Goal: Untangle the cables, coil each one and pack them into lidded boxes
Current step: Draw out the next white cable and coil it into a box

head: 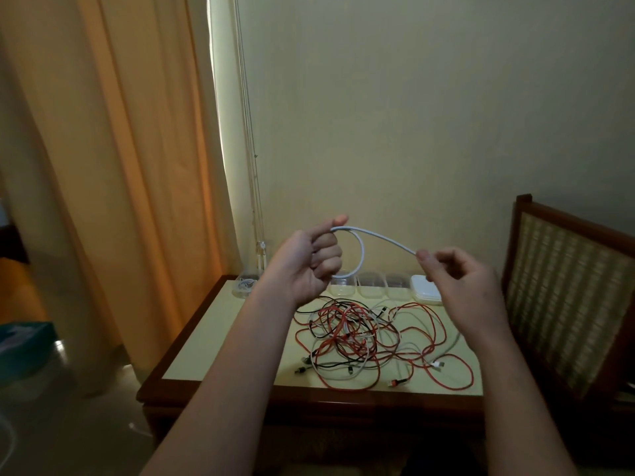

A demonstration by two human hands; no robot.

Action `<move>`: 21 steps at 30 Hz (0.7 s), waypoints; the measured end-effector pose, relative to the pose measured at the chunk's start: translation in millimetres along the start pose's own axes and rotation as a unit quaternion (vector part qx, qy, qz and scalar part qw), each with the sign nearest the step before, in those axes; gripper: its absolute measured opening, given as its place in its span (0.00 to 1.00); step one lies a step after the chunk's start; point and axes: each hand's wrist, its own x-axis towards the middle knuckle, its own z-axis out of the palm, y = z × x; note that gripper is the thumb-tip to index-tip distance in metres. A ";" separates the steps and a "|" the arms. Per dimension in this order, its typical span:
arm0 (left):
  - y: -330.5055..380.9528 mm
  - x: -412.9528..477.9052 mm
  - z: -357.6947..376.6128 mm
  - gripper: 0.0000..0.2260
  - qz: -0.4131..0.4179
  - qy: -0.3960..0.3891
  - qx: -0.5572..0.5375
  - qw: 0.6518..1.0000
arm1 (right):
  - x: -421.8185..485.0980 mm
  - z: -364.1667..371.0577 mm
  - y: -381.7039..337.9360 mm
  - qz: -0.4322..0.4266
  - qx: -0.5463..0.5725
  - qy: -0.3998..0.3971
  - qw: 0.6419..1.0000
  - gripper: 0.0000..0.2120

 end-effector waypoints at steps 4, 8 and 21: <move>8.7 -1.9 -5.2 0.07 -0.002 -0.016 -0.089 0.996 | -1.5 -12.0 15.1 0.000 -0.020 0.007 1.000 0.06; 11.0 -1.5 -12.5 0.16 -0.002 0.008 -0.177 0.984 | -6.0 -13.0 23.7 -0.002 -0.062 0.005 0.998 0.06; -11.0 -4.4 9.2 0.13 0.240 0.032 0.246 0.939 | -18.0 17.2 -2.6 -0.127 -0.168 -0.065 0.975 0.20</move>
